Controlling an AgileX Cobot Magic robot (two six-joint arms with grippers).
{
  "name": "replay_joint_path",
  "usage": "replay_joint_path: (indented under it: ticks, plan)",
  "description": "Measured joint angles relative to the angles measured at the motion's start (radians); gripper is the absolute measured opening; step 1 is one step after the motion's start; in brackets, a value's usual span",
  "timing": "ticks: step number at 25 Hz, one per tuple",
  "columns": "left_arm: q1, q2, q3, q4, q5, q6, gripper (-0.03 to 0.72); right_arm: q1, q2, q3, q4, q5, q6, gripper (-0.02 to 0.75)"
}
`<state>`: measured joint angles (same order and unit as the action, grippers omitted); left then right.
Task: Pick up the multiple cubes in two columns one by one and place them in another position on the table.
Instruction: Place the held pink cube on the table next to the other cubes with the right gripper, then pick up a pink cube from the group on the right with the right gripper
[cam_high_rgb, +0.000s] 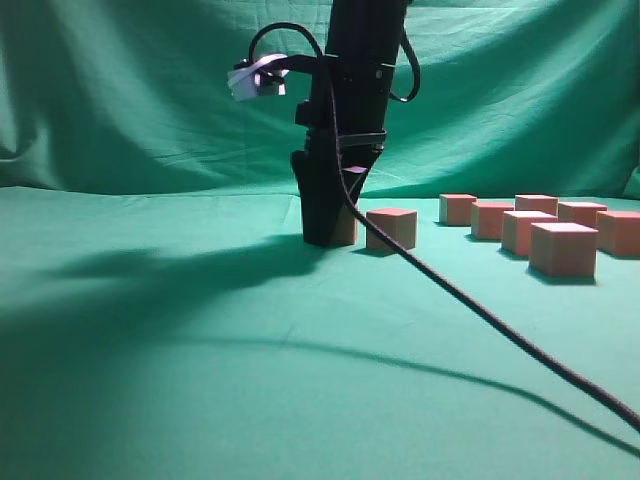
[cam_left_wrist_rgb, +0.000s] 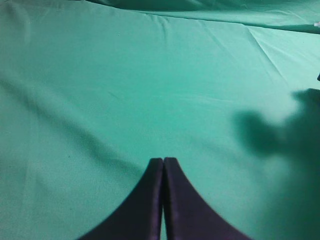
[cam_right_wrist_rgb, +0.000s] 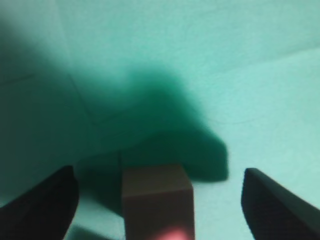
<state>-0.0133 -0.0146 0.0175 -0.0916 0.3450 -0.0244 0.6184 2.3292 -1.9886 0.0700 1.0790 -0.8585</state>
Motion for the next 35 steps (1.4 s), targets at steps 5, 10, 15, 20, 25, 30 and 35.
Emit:
replay_joint_path:
  ticks: [5, 10, 15, 20, 25, 30, 35]
  plan:
    - [0.0, 0.0, 0.0, 0.0, 0.0, 0.0, 0.0, 0.0, -0.035, -0.039, 0.0, 0.03, 0.064, 0.613]
    - [0.0, 0.0, 0.0, 0.0, 0.0, 0.0, 0.0, 0.0, -0.113, -0.12, 0.0, 0.132, 0.157, 0.569]
    - [0.0, 0.0, 0.0, 0.0, 0.0, 0.0, 0.0, 0.0, -0.232, -0.134, -0.015, 0.162, 0.323, 0.563]
    - [0.0, 0.0, 0.0, 0.0, 0.0, 0.0, 0.0, 0.0, -0.372, -0.126, -0.15, 0.173, 0.721, 0.563]
    - [0.0, 0.0, 0.0, 0.0, 0.0, 0.0, 0.0, -0.026, -0.577, 0.08, -0.22, 0.173, 0.905, 0.563]
    - [0.0, 0.0, 0.0, 0.0, 0.0, 0.0, 0.0, -0.121, -0.735, 0.431, -0.224, 0.173, 1.026, 0.563]
    - [0.0, 0.0, 0.0, 0.0, 0.0, 0.0, 0.0, -0.202, -0.767, 0.712, -0.183, 0.115, 1.065, 0.563]
